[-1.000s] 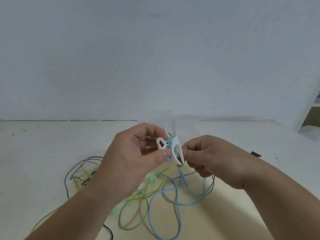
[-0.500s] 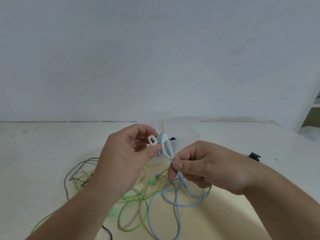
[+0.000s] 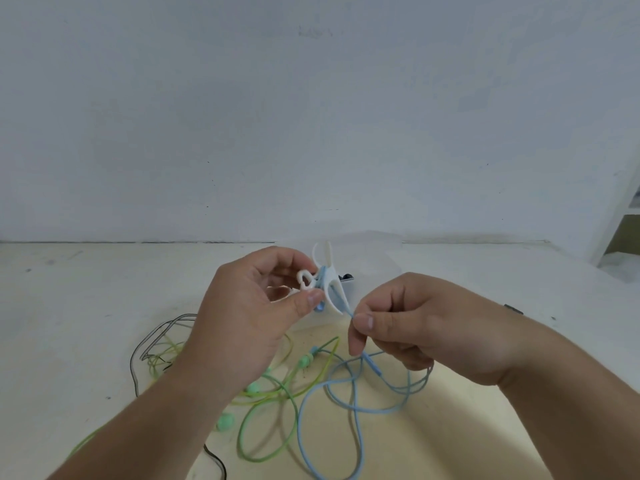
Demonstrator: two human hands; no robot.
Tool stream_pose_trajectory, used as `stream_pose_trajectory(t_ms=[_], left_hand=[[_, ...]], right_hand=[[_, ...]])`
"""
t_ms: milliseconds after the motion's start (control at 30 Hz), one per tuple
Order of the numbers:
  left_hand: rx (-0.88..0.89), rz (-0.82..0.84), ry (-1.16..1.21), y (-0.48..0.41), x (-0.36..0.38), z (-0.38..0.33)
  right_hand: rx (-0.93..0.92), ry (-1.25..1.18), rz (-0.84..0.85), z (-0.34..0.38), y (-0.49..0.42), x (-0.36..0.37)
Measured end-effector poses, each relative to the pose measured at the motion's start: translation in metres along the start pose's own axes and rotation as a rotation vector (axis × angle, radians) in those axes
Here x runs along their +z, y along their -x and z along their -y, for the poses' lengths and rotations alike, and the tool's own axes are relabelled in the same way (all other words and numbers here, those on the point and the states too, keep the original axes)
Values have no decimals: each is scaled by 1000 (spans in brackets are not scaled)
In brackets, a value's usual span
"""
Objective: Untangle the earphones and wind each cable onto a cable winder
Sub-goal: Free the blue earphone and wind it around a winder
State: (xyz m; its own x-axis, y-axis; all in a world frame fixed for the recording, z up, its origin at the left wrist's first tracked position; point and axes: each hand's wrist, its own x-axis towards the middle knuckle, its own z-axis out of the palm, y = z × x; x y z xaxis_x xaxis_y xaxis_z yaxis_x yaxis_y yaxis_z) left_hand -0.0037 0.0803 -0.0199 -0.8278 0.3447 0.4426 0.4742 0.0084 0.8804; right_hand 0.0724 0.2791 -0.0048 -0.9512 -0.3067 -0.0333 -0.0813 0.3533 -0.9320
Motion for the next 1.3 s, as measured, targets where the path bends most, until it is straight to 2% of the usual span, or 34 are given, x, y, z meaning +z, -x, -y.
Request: stream_pose_trajectory(t_ms=[167, 267, 400, 533, 633, 700, 800, 933, 1067, 1300], left_hand=[[104, 22, -250, 5, 3, -1], [150, 32, -392, 10, 5, -3], [148, 103, -434, 12, 5, -5], [118, 184, -430, 11, 3, -3], [98, 273, -367, 10, 3, -5], [79, 325, -261, 9, 3, -6], [49, 309, -38, 7, 3, -5], [19, 164, 176, 4, 4, -1], [27, -15, 108, -1, 3, 5], [44, -36, -48, -1, 2, 6]], right_hand=[[-34, -31, 62, 2, 0, 4], [-78, -58, 17, 4, 2, 3], [-141, -73, -220, 7, 3, -4], [-172, 133, -540, 7, 2, -8], [-178, 211, -663, 5, 0, -6], [-147, 207, -686, 2, -3, -5], [-13, 207, -576, -4, -7, -5], [74, 148, -238, -8, -9, 4], [24, 147, -69, -8, -11, 14], [41, 118, -37, -1, -5, 10]])
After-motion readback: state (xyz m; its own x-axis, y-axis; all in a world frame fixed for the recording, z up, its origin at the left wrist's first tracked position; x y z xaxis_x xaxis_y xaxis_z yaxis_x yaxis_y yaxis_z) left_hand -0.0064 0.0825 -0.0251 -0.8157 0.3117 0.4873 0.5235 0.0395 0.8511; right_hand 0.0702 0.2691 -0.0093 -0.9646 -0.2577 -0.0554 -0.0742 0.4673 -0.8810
